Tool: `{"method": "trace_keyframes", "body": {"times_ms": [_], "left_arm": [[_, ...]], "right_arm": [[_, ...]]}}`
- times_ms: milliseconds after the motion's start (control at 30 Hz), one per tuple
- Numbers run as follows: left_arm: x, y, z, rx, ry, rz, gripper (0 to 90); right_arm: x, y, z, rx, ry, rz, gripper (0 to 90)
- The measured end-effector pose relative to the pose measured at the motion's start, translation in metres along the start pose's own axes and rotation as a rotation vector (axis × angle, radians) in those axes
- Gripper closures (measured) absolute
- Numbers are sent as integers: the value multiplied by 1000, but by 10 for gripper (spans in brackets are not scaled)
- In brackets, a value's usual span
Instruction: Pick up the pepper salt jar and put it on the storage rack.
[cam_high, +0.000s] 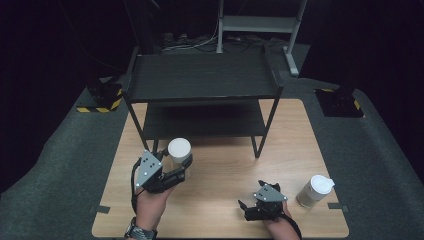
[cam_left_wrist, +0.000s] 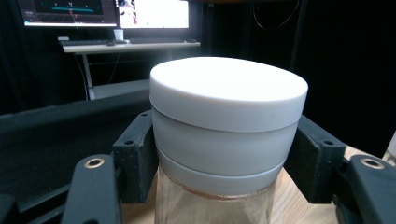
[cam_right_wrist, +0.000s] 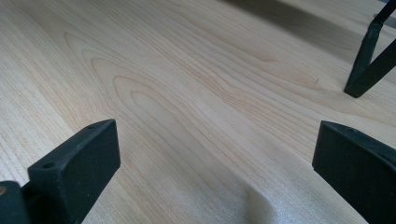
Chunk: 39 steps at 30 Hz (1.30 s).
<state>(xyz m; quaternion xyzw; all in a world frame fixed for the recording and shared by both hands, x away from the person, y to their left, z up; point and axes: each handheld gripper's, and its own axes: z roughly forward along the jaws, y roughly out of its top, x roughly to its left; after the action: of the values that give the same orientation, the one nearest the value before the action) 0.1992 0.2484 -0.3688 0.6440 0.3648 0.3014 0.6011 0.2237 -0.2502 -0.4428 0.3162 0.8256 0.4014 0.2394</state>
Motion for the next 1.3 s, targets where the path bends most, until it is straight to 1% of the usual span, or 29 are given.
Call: {"method": "trace_keyframes", "body": {"times_ms": [233,367,700,800,967,1133,1300], "left_arm": [[1,14,-4,-20,4,11,342],[3,24,-5,-20,6,21,342],[7,39,-6,-42,13,2,342],[8,45,-6,-45,17,8,342],[11,59,-4,-61,20,14,342],[15,76,0,-78,30,18,342],[20,92,3,-96,35,10,342]], "right_arm": [[0,0,0,0,1,1,0],[0,0,0,0,1,1,0],[0,0,0,-2,1,2,0],[0,-1,0,-3,0,-2,0],[0,-1,0,-3,1,6,0],[-1,-1,0,-2,3,10,0],[-1,-1,-1,-4,4,12,0]]}}
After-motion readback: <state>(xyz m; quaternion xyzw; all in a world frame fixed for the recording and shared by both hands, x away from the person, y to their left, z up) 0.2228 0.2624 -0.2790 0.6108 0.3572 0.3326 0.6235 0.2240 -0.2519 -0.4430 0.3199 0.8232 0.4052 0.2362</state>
